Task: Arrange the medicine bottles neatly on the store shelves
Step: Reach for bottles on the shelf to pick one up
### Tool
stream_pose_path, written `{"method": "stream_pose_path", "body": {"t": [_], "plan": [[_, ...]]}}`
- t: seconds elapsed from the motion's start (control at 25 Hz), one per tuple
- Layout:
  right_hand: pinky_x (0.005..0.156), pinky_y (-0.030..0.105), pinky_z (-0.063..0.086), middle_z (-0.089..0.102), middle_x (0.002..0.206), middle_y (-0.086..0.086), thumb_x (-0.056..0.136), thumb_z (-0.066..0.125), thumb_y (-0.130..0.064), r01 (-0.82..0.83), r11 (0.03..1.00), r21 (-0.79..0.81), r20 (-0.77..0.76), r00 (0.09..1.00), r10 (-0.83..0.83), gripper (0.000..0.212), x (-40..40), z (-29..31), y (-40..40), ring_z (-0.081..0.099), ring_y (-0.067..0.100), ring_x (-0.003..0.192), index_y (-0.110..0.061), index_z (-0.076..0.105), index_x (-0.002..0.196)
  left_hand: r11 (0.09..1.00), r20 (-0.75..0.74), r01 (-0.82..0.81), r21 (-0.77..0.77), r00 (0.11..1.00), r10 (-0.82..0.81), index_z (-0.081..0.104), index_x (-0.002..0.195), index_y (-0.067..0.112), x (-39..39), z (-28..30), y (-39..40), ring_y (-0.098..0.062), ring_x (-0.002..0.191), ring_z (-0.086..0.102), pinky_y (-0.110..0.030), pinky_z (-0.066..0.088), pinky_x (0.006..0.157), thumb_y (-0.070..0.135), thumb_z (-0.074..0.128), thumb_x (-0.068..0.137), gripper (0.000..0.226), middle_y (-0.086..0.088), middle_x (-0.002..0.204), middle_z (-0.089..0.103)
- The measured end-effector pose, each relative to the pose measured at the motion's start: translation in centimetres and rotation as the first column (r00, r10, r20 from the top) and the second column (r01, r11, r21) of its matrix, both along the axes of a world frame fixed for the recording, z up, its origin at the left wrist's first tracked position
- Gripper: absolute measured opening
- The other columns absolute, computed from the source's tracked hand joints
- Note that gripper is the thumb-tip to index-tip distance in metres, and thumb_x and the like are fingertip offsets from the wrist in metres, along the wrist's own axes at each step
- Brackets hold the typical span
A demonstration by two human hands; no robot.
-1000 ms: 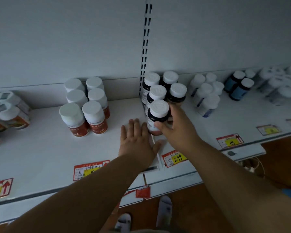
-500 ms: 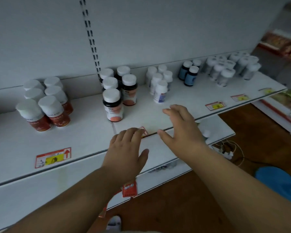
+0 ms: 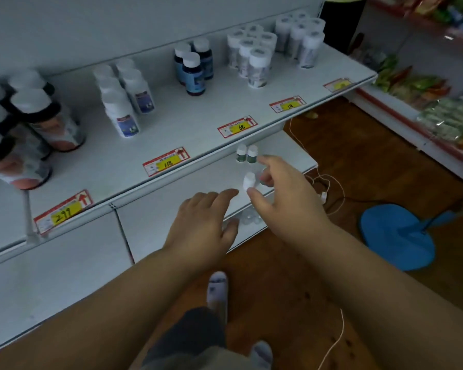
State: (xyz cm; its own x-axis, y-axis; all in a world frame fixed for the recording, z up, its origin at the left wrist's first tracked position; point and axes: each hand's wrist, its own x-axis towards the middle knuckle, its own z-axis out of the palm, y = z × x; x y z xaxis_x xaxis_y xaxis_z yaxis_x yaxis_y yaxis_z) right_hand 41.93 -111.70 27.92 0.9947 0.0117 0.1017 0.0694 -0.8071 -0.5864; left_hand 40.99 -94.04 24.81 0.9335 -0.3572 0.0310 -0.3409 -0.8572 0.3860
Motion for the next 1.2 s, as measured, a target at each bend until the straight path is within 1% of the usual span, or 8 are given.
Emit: {"method": "stream_pose_path", "body": {"t": [0.32, 0.48, 0.8, 0.88, 0.96, 1.04, 1.12, 1.2], "plan": [[0.088, 0.019, 0.04, 0.051, 0.136, 0.002, 0.09, 0.069, -0.035, 0.156, 0.987, 0.04, -0.186, 0.972, -0.146, 0.049, 9.9, -15.1, -6.0, 0.056, 0.015, 0.115, -0.022, 0.051, 0.134, 1.0, -0.189, -0.006, 0.004, 0.982, 0.006, 0.041, 0.144, 0.022, 13.2, -14.0, -6.7, -0.023, 0.131, 0.046, -0.041, 0.038, 0.11, 0.039, 0.056, 0.094, 0.055, -0.001, 0.146, 0.047], [0.102, 0.032, 0.044, 0.053, 0.135, 0.005, 0.088, 0.071, -0.035, 0.18, 0.98, 0.09, -0.211, 0.965, -0.158, 0.055, 16.3, -27.0, -6.3, 0.055, 0.022, 0.121, -0.018, 0.048, 0.136, 0.993, -0.183, -0.12, 0.01, 0.976, 0.12, 0.038, 0.144, 0.025, 18.2, -22.7, -8.4, -0.022, 0.13, 0.047, -0.045, 0.042, 0.107, 0.037, 0.057, 0.094, 0.055, 0.001, 0.147, 0.045], [0.108, 0.035, 0.041, 0.047, 0.139, 0.009, 0.09, 0.067, -0.042, 0.292, 0.956, 0.037, -0.155, 0.947, -0.283, 0.077, 25.4, -43.0, -2.5, 0.05, 0.026, 0.13, -0.024, 0.022, 0.15, 0.974, -0.177, -0.224, -0.013, 0.96, 0.219, 0.036, 0.143, 0.03, 22.1, -34.4, -7.6, -0.015, 0.127, 0.049, -0.042, 0.045, 0.105, 0.035, 0.058, 0.093, 0.055, 0.006, 0.143, 0.048], [0.103, 0.032, 0.044, 0.052, 0.129, 0.005, 0.089, 0.071, -0.031, 0.318, 0.921, 0.223, -0.195, 0.941, -0.278, 0.067, 26.3, -42.8, -2.9, 0.055, 0.024, 0.121, -0.023, 0.03, 0.143, 0.968, -0.166, -0.246, -0.052, 0.958, 0.235, 0.037, 0.142, 0.031, 22.5, -34.8, -7.1, -0.014, 0.125, 0.049, -0.039, 0.045, 0.103, 0.036, 0.056, 0.094, 0.053, 0.006, 0.14, 0.049], [0.095, 0.026, 0.047, 0.054, 0.111, -0.004, 0.086, 0.075, -0.025, 0.41, 0.74, 0.533, -0.364, 0.901, -0.237, 0.06, 25.3, -40.4, -3.3, 0.059, 0.02, 0.108, -0.02, 0.037, 0.132, 0.946, -0.183, -0.303, -0.118, 0.943, 0.279, 0.039, 0.141, 0.03, 21.5, -33.2, -6.2, -0.012, 0.12, 0.05, -0.03, 0.043, 0.098, 0.037, 0.051, 0.096, 0.046, 0.006, 0.137, 0.05], [0.092, 0.034, 0.055, 0.058, 0.108, 0.001, 0.084, 0.075, -0.02, 0.528, 0.411, 0.743, -0.537, 0.837, -0.104, 0.05, 22.6, -36.7, -4.0, 0.063, 0.022, 0.104, -0.016, 0.044, 0.123, 0.894, -0.272, -0.391, -0.22, 0.904, 0.329, 0.041, 0.14, 0.031, 19.1, -30.2, -5.8, -0.007, 0.118, 0.048, -0.021, 0.036, 0.094, 0.046, 0.037, 0.1, 0.043, 0.008, 0.137, 0.049], [0.092, 0.049, 0.054, 0.061, 0.116, 0.012, 0.086, 0.068, -0.016, 0.628, 0.068, 0.775, -0.63, 0.76, 0.16, 0.037, 18.3, -31.9, -4.1, 0.063, 0.029, 0.107, -0.014, 0.052, 0.119, 0.84, -0.342, -0.458, -0.291, 0.869, 0.356, 0.042, 0.139, 0.031, 15.6, -26.1, -5.5, -0.009, 0.121, 0.049, -0.026, 0.039, 0.101, 0.06, 0.023, 0.097, 0.054, 0.007, 0.139, 0.05], [0.089, 0.05, 0.053, 0.063, 0.104, 0.013, 0.083, 0.063, -0.016, 0.702, -0.133, 0.7, -0.634, 0.696, 0.336, 0.03, 13.7, -25.9, -4.7, 0.064, 0.03, 0.096, -0.012, 0.057, 0.113, 0.784, -0.374, -0.499, -0.369, 0.852, 0.366, 0.044, 0.139, 0.031, 11.1, -21.1, -5.7, -0.013, 0.123, 0.051, -0.04, 0.042, 0.106, 0.069, 0.016, 0.091, 0.067, 0.006, 0.136, 0.052]]}}
